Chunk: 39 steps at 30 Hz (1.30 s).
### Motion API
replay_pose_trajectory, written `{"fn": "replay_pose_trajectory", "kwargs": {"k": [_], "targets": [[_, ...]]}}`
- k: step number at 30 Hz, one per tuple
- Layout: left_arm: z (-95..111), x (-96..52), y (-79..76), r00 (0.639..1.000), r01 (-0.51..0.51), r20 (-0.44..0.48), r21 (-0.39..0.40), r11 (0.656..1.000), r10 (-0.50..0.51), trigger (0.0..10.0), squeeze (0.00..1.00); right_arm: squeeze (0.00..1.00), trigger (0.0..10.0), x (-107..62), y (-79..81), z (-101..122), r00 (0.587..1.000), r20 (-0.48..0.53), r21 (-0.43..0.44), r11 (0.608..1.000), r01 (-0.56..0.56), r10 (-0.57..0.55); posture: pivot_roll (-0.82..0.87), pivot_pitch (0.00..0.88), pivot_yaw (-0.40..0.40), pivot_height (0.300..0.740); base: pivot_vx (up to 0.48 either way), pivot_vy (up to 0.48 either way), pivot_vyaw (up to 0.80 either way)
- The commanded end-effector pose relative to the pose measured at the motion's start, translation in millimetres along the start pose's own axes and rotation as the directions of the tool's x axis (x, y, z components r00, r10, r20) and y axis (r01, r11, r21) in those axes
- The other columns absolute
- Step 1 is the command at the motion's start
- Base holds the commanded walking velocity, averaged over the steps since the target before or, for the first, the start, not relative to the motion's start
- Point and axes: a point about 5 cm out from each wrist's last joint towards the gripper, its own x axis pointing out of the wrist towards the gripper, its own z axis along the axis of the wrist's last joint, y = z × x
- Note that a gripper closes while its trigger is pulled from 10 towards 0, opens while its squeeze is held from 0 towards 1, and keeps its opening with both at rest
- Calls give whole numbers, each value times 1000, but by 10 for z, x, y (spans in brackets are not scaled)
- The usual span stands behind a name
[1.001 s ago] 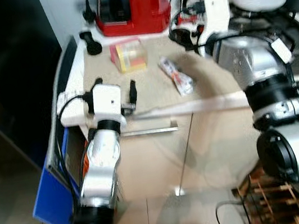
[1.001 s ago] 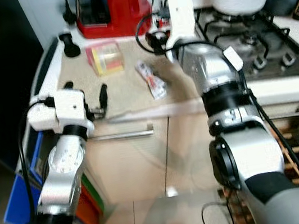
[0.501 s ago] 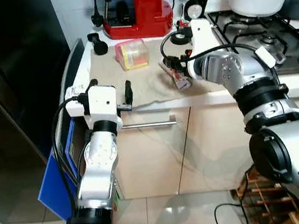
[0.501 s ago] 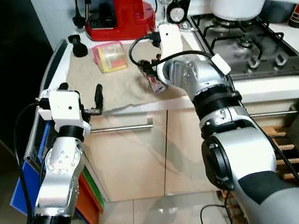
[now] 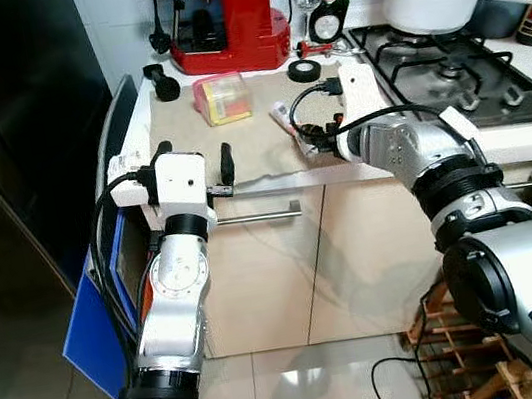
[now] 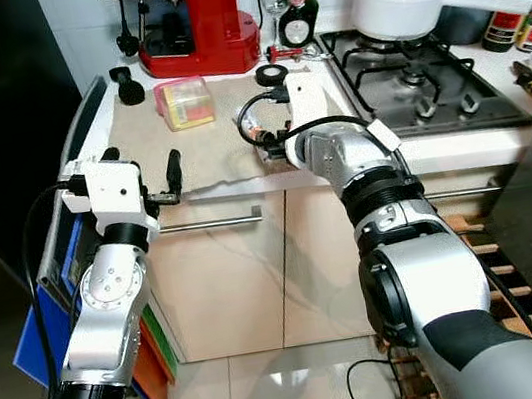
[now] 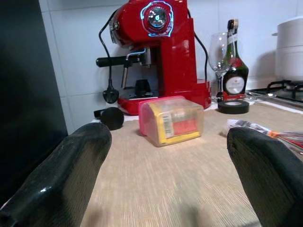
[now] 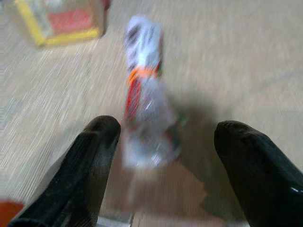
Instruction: Restocking fridge
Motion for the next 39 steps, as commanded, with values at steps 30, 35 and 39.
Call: {"fn": "replay_pose_trajectory", "kwargs": {"k": [30,35,39], "targets": [[36,-63,9,1000,-20,14,6,1000,20,10000,0,71,10000,2,-21,217,967,241,-102,989,109,-82,152,29,-46,740,0,0,0],[104,-117,20,999,-15,40,-29,999,17,10000,0,71,10000,-37,23,379,939,328,-106,984,141,-99,167,49,-50,740,79,0,0],[168,-150,46,998,-21,61,-30,999,23,10000,0,71,10000,-78,56,518,917,385,-103,982,160,-108,187,61,-54,740,420,0,0]]}}
